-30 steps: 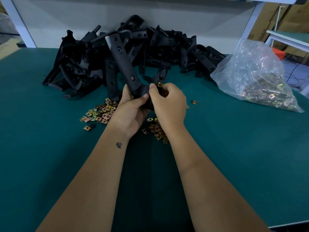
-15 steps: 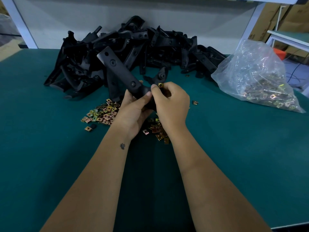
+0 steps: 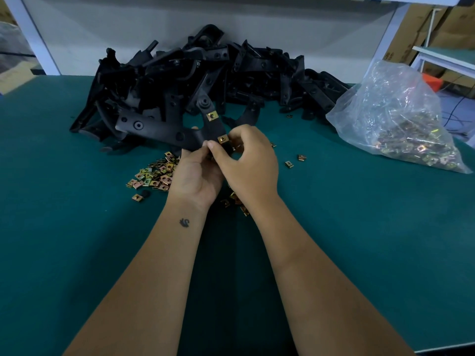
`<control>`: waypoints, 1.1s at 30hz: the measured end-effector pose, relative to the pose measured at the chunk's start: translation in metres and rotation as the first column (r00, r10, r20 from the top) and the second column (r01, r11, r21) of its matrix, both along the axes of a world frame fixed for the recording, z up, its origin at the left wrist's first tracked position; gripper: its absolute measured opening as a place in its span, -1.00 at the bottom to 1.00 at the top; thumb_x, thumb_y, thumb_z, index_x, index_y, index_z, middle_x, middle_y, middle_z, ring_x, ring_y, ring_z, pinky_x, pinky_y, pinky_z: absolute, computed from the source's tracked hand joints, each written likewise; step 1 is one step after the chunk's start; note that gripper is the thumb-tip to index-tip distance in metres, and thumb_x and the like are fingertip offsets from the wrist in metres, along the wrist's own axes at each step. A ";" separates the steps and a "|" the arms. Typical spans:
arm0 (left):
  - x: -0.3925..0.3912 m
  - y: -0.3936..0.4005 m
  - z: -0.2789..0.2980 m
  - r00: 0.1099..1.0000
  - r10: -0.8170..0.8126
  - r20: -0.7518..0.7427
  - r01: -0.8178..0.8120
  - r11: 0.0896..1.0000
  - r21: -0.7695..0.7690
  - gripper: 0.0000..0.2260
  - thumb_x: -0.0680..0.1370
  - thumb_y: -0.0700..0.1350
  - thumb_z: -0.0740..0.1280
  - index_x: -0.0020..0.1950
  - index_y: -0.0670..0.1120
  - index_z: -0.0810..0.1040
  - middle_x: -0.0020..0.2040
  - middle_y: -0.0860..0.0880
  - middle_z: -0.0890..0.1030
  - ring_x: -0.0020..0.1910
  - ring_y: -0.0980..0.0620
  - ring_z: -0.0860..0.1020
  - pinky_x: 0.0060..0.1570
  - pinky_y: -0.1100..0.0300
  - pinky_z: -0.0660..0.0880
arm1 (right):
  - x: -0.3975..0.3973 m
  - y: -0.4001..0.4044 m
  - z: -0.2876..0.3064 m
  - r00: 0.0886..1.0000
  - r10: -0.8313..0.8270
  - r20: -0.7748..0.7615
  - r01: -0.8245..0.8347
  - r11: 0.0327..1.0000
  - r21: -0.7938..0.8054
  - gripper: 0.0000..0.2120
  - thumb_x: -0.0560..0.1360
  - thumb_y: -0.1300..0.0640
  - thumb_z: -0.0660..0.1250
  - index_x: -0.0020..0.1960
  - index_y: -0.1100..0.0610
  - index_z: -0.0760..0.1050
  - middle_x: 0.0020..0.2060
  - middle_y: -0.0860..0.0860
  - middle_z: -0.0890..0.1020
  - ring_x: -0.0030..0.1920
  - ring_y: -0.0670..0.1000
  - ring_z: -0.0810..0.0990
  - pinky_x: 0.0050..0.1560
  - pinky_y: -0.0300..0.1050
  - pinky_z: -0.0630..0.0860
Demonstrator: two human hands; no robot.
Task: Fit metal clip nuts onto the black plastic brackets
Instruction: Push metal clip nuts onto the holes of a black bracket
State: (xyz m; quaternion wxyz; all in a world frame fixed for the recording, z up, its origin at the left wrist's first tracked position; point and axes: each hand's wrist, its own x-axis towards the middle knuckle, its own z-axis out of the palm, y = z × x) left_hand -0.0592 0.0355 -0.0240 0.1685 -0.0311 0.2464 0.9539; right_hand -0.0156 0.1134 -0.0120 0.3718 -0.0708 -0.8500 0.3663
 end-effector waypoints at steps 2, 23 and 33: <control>0.001 0.000 0.001 1.000 -0.005 0.004 0.005 1.000 -0.009 -0.81 0.66 -0.33 0.12 0.08 -0.08 0.45 -0.04 -0.15 0.61 -0.01 -0.11 0.61 0.15 -0.12 0.55 | 0.000 -0.001 -0.001 0.999 -0.017 -0.028 0.019 0.997 0.073 -0.72 0.46 -0.07 0.44 -0.12 0.15 0.55 -0.18 -0.01 0.58 -0.11 0.02 0.53 -0.09 0.04 0.49; 0.002 -0.012 0.011 0.957 0.264 -0.119 -0.289 0.897 -0.333 -0.89 0.62 -0.22 0.31 0.05 -0.02 0.56 0.02 -0.03 0.64 -0.09 0.01 0.65 -0.03 0.22 0.61 | -0.001 0.010 -0.001 0.995 0.093 -0.028 -0.097 0.963 -0.251 -0.85 0.49 0.10 0.44 0.04 0.08 0.59 -0.09 -0.06 0.62 -0.06 -0.14 0.56 -0.02 -0.23 0.51; 0.012 -0.003 0.013 0.951 0.162 -0.263 -0.277 0.825 -0.492 -0.93 0.56 -0.18 0.41 -0.01 -0.02 0.60 -0.15 0.07 0.66 -0.20 0.13 0.59 -0.06 0.20 0.58 | -0.005 0.010 0.003 0.956 0.286 -0.064 -0.241 0.642 -0.728 -0.88 0.53 0.21 0.41 -0.15 0.03 0.61 -0.34 -0.13 0.65 -0.31 -0.19 0.58 -0.24 -0.28 0.52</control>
